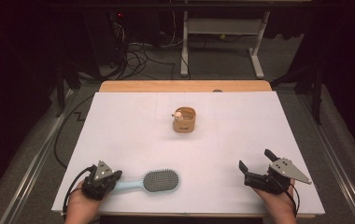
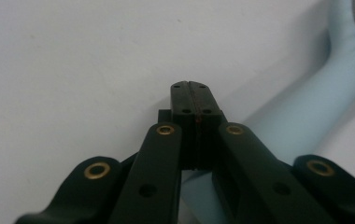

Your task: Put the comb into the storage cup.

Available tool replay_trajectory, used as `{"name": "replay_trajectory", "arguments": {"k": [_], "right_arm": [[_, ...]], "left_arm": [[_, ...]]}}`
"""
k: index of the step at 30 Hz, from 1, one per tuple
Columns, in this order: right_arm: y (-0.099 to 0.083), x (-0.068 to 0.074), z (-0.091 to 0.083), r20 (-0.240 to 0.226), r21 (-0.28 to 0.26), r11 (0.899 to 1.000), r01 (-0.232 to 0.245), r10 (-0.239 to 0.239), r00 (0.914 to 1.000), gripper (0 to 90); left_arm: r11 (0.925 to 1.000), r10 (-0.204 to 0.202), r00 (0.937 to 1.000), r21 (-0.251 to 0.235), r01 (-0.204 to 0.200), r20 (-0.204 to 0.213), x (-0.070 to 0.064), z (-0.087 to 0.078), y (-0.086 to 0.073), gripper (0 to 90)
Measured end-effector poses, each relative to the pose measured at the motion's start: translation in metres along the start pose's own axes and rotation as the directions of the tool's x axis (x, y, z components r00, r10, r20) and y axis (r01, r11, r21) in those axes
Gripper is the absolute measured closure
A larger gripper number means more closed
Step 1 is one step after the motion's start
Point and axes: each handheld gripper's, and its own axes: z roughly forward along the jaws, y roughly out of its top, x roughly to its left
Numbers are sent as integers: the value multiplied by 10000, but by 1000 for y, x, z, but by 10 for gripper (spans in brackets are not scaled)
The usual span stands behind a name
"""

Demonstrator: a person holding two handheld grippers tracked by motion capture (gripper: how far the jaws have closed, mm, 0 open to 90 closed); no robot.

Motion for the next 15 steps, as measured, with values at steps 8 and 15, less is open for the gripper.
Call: {"name": "replay_trajectory", "arguments": {"k": [8, 15], "right_arm": [[0, 1, 1, -33, -8, 10000, -43, 43, 10000, 4], [0, 0, 1, -55, -19, 10000, -22, 22, 10000, 4]], "left_arm": [[9941, -3, 9999, -1086, 14, 103, -14, -17, 4, 900], [9794, 930, 9883, -1899, -688, 1213, -47, -12, 30, 900]]}}
